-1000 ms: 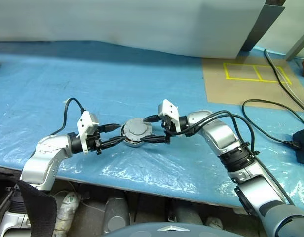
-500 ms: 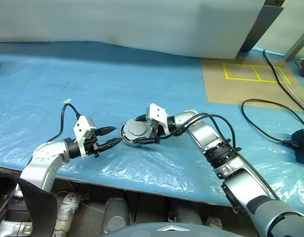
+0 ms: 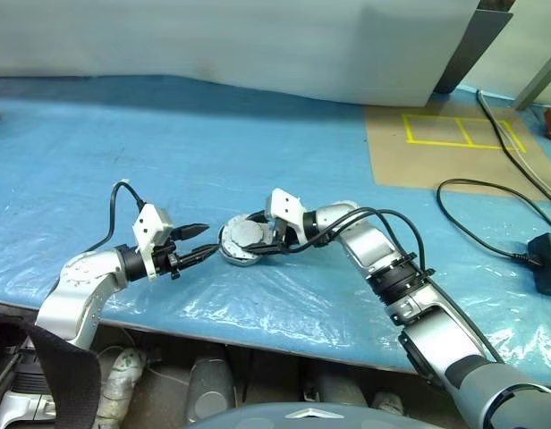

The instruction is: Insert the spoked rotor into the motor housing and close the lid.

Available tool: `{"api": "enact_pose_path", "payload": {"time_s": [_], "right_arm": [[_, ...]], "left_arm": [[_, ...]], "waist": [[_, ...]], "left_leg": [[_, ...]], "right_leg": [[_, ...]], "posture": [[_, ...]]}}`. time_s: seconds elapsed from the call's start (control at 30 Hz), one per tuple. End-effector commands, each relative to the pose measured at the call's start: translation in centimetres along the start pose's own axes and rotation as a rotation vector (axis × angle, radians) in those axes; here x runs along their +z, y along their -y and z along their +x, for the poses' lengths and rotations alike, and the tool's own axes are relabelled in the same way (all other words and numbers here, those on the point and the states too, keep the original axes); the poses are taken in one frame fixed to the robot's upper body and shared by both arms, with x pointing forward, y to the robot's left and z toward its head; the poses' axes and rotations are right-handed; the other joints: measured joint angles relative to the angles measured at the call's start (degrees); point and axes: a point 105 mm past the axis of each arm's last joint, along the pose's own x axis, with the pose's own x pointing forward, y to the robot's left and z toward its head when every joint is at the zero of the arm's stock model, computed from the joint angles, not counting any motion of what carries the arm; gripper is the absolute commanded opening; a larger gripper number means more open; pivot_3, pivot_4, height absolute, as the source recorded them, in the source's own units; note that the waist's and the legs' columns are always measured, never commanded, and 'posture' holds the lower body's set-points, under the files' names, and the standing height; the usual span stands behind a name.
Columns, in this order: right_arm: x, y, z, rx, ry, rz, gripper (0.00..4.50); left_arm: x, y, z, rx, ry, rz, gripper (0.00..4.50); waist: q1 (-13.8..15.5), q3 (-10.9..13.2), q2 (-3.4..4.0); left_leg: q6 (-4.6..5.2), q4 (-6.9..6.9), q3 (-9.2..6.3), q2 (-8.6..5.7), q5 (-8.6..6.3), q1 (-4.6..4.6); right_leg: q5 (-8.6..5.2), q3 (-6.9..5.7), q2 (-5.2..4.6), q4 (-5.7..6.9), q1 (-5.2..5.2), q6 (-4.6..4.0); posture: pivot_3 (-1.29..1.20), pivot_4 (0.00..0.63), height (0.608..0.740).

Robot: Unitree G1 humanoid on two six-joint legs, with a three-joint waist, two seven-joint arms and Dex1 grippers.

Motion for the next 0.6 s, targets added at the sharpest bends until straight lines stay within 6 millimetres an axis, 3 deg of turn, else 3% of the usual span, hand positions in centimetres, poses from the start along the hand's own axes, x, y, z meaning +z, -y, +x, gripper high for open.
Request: {"api": "enact_pose_path", "payload": {"time_s": [0.03,0.2,0.4,0.6], "right_arm": [[1.0,0.1,0.5,-0.004,0.037,0.016,2.96],[3.0,1.0,0.9,-0.032,0.106,0.049,2.96],[3.3,0.7,1.7,-0.026,0.106,0.04,2.96],[1.3,0.1,2.7,-0.03,0.028,0.039,2.96]], "left_arm": [[-0.3,0.1,-0.8,-0.001,-0.031,0.061,2.7],[-0.9,0.2,-1.1,0.012,-0.041,0.052,2.7],[-1.5,0.1,-1.0,0.026,-0.058,0.066,2.7],[-1.4,-0.2,-0.9,0.033,-0.046,0.057,2.7]], "waist": [[-0.29,0.0,-0.01],[-1.02,0.0,-0.02],[-1.24,0.0,-0.02],[-1.25,0.0,-0.03]], "left_leg": [[0.0,0.0,0.0,0.01,0.0,0.01],[0.0,0.0,-0.01,0.01,0.0,0.0],[0.0,0.0,0.0,0.02,0.0,-0.01],[0.0,-0.01,-0.01,0.01,0.0,-0.02]], "right_leg": [[0.0,0.0,0.0,0.01,0.0,0.0],[0.0,0.0,0.01,0.0,0.0,0.0],[-0.01,0.0,0.01,0.0,-0.01,-0.02],[0.0,-0.02,0.01,0.02,-0.02,-0.01]], "posture": [[0.0,0.15,0.74],[0.0,0.15,0.74],[0.0,0.15,0.74],[0.0,0.15,0.74]]}}
